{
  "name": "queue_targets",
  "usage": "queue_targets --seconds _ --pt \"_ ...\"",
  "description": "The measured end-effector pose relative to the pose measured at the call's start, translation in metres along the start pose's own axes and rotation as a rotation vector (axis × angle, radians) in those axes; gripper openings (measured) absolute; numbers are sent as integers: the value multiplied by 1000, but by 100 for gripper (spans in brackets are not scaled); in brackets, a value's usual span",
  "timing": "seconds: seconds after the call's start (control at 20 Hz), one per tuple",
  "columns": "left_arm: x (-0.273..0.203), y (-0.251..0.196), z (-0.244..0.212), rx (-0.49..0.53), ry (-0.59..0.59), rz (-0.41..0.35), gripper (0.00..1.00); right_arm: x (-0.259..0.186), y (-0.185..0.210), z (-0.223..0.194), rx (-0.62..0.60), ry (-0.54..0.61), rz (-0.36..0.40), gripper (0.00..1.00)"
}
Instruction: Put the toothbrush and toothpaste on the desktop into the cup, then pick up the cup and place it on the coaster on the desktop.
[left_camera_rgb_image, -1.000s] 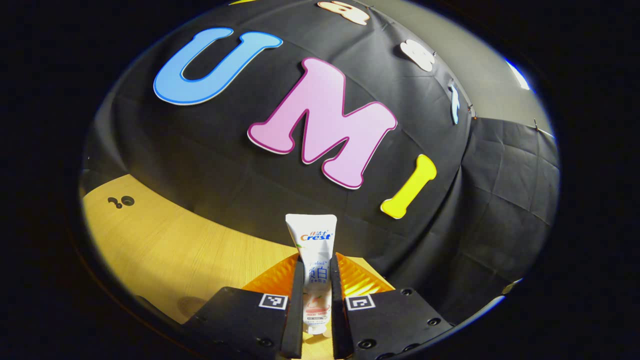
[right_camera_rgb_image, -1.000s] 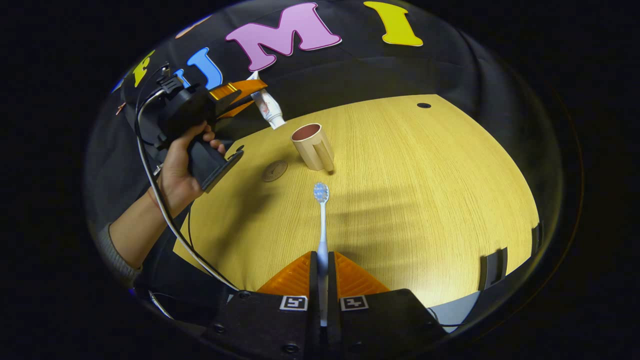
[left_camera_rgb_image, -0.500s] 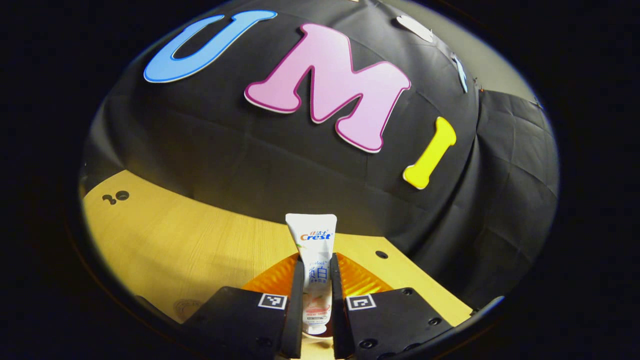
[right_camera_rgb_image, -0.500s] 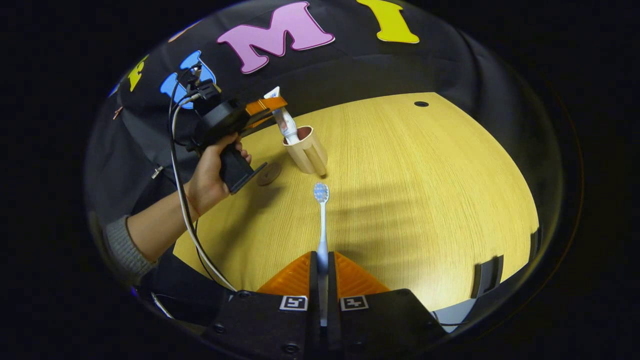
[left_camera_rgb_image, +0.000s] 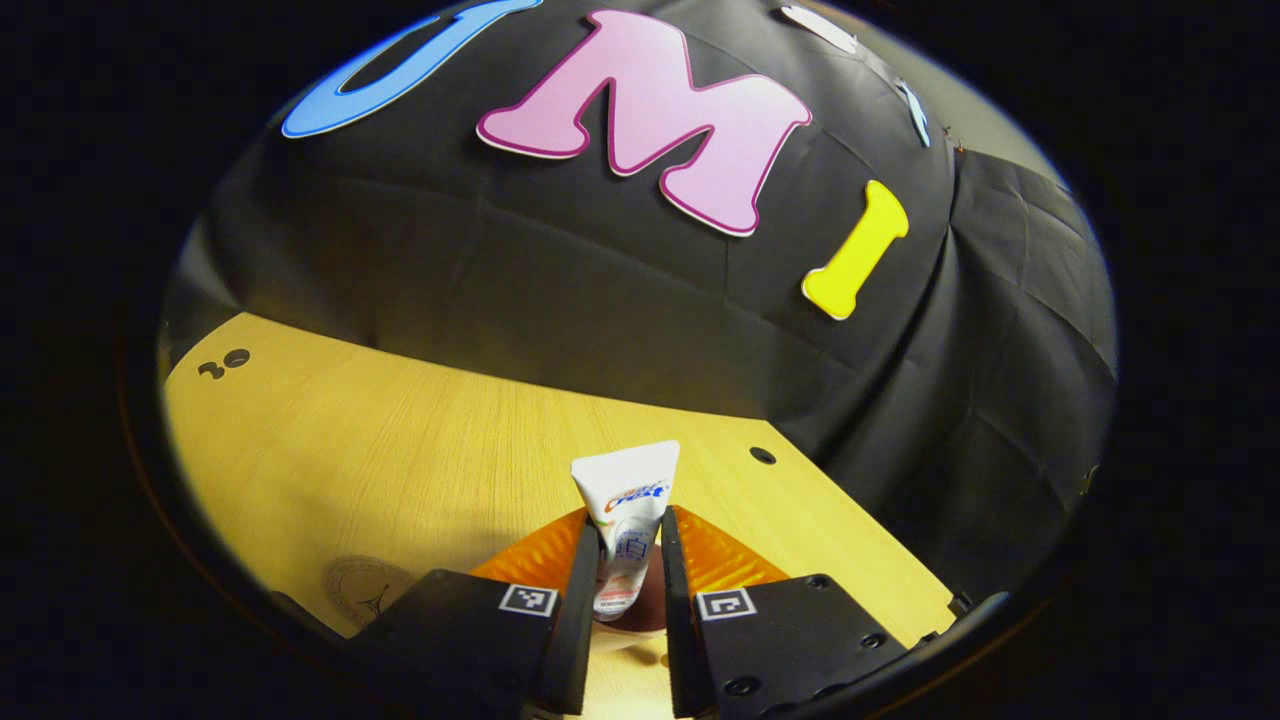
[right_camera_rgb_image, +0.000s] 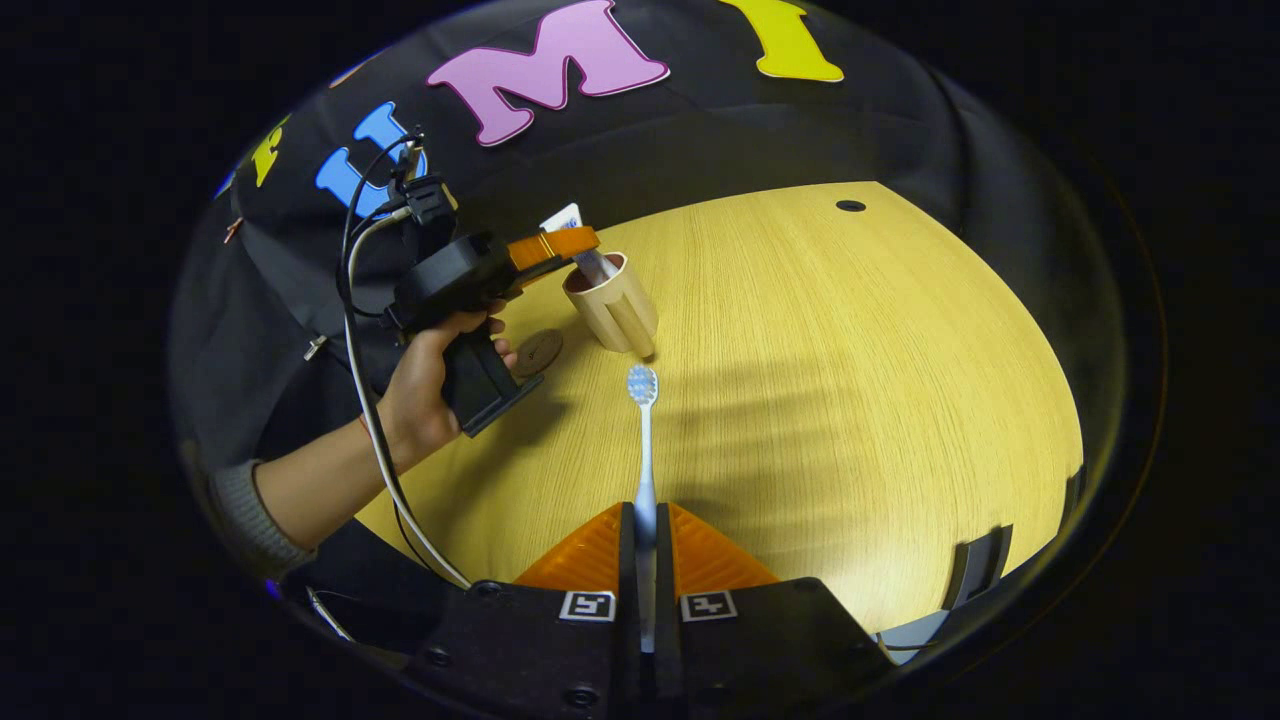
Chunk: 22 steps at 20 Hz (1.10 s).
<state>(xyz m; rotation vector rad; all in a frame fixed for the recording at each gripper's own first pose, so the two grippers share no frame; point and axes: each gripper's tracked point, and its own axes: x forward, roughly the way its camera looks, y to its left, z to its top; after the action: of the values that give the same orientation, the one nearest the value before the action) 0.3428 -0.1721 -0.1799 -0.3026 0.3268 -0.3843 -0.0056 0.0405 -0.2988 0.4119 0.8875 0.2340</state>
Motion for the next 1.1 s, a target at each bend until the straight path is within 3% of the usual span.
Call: queue_targets --seconds 0.1,0.15,0.2,0.25,0.4,0.7,1.1 --pt "-2 -3 4 5 -12 -7 40 1 2 3 -2 -2 2 9" --pt "-4 -4 6 8 -17 -9 31 1 3 4 -1 -5 4 9" --pt "-6 -3 6 15 -15 -7 55 2 4 6 1 -8 4 9" --pt "-8 -1 4 26 -10 1 48 2 6 9 2 -13 7 9" --pt "-19 3 1 66 15 21 62 2 13 26 -1 -44 20 9" --pt "-82 9 15 77 -23 28 66 7 41 103 -28 -183 112 9" --pt "-193 31 -12 35 -20 121 66 56 84 198 -125 -283 236 9"
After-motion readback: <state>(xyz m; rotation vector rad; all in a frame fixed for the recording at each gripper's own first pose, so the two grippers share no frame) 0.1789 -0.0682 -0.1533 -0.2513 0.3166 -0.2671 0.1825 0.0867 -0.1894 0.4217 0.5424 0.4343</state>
